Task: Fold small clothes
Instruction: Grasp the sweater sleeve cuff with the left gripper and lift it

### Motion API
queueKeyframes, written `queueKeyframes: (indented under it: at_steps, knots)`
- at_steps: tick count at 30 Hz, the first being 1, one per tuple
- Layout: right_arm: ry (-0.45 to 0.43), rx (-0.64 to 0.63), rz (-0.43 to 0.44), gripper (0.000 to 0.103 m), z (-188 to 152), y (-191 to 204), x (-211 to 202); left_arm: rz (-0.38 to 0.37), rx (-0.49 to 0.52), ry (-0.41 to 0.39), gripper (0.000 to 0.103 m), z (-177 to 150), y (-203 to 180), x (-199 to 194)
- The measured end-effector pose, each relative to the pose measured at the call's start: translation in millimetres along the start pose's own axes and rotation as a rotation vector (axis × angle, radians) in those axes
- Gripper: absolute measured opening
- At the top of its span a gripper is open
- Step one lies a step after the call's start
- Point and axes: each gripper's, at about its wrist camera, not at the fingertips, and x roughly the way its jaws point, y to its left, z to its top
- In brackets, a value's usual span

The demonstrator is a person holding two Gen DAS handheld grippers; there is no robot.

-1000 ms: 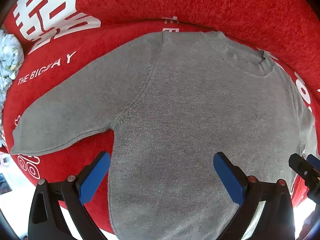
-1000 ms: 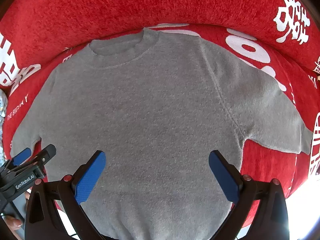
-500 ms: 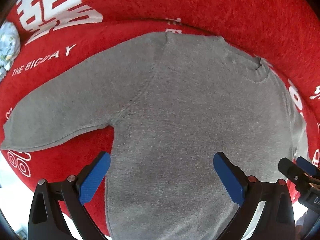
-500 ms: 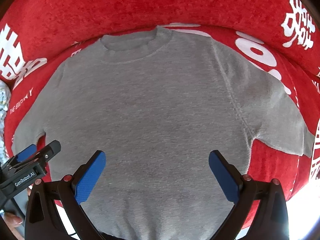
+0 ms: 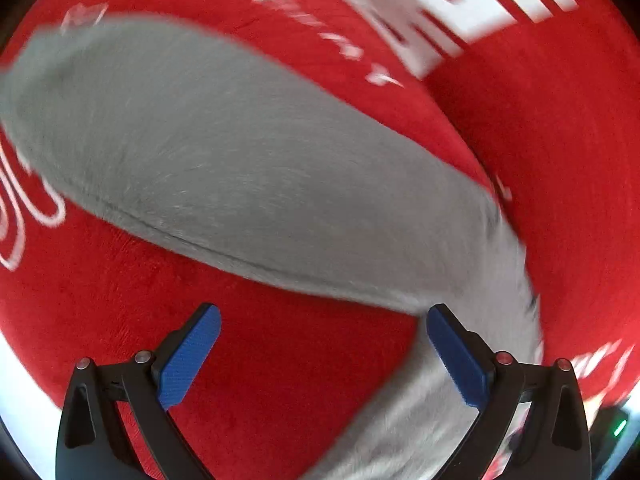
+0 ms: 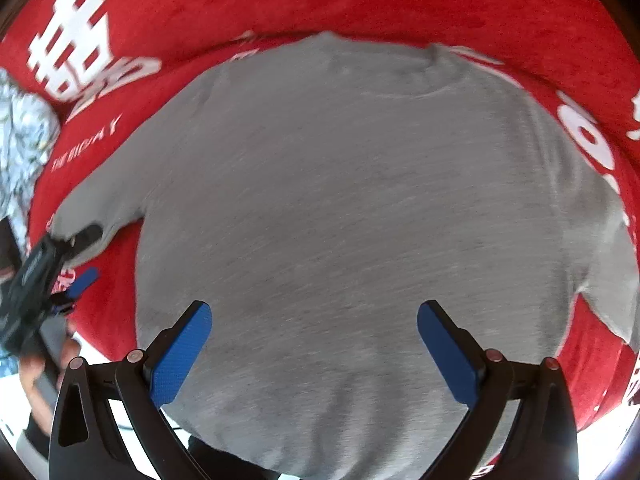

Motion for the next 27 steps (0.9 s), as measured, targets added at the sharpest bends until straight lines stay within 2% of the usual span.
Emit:
queueKeyframes:
  at_steps: [4,6,8,11,12,14,16,18,20,21,24,26,27]
  knots:
    - [0.017,-0.029,0.015,0.103,-2,17,8,-0.114,-0.087,-0.007,0.103,11,16,7]
    - [0.016,-0.042,0.018,0.103,-2,24,9,-0.138,-0.099,-0.016,0.103,17,17,4]
    - [0.011,-0.058,0.019,0.103,-1,33,8,-0.15,-0.111,-0.064,0.103,27,22,-8]
    - [0.005,-0.07,0.021,0.103,1,40,6,-0.117,-0.14,-0.149,0.103,51,46,-35]
    - [0.003,-0.073,0.022,0.103,2,42,6,-0.102,-0.159,-0.184,0.103,61,66,-50]
    - [0.004,-0.076,0.023,0.103,1,44,6,-0.086,-0.178,-0.214,0.103,70,87,-65]
    - [0.008,-0.075,0.026,0.103,1,47,8,-0.035,-0.194,-0.256,0.103,74,110,-79]
    - [0.012,-0.077,0.027,0.103,1,51,11,0.009,-0.216,-0.283,0.103,79,127,-89]
    - [0.013,-0.085,0.028,0.103,0,56,11,0.032,-0.237,-0.285,0.102,77,127,-84]
    - [0.013,-0.092,0.026,0.103,-1,59,11,0.048,-0.235,-0.283,0.099,75,132,-87]
    - [0.012,-0.101,0.023,0.103,-3,63,10,0.159,-0.185,-0.282,0.068,75,128,-85]
    - [0.009,-0.101,0.024,0.103,-4,64,9,0.209,-0.138,-0.256,0.014,84,112,-70]
    - [0.007,-0.101,0.023,0.103,-4,64,8,0.191,-0.118,-0.231,0.01,84,112,-67]
